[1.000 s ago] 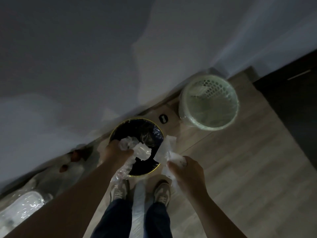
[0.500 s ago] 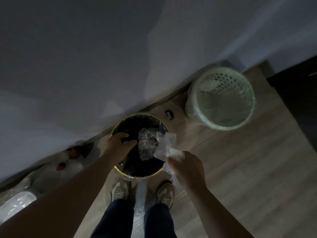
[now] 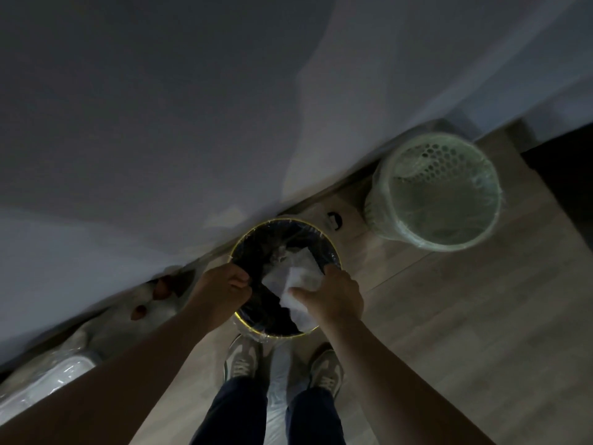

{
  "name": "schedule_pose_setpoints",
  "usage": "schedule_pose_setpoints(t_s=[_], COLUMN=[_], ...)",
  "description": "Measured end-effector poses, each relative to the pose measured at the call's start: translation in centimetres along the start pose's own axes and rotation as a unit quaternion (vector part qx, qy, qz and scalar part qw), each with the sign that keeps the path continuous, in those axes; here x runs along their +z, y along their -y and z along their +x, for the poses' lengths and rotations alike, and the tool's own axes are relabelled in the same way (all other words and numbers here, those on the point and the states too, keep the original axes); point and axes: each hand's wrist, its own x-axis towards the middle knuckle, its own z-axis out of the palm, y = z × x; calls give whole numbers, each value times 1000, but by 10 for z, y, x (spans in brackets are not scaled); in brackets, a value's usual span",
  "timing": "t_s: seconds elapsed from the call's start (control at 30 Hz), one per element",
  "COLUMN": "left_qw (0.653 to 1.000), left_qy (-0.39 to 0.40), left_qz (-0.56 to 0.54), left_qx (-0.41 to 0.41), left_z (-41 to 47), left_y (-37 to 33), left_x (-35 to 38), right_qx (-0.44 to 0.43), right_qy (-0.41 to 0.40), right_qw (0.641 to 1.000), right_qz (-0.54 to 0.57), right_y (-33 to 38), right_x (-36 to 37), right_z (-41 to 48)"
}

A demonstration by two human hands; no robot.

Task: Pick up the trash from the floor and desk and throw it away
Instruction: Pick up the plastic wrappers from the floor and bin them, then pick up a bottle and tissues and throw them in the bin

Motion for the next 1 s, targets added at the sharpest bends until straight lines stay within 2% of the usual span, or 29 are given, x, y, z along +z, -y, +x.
schedule_pose_setpoints(t_s=[0.17,0.33,0.53,0.8,1.0], left_qw=[997,982,955,921,935], left_qy=[28,44,63,20,-70], left_qz=[56,145,246,348,309], left_qx=[42,112,155,173,161], left_z=[-8,-19,-55,-154,-246], left_y=[-4,-20,-68,-165,-209], left_x=[-13,-30,-63,-142,-186], right_qx=[-62,-128,-192,-295,-406], right_qy=[10,0,10,-38,-71], right_qw=[998,991,971,932,875], right_qz=[26,-50,-142,-207,-254], right_y=[6,1,1,36,65], right_x=[-1,-17,-61,-167,-254], right_z=[2,-11,-51,-151,-229])
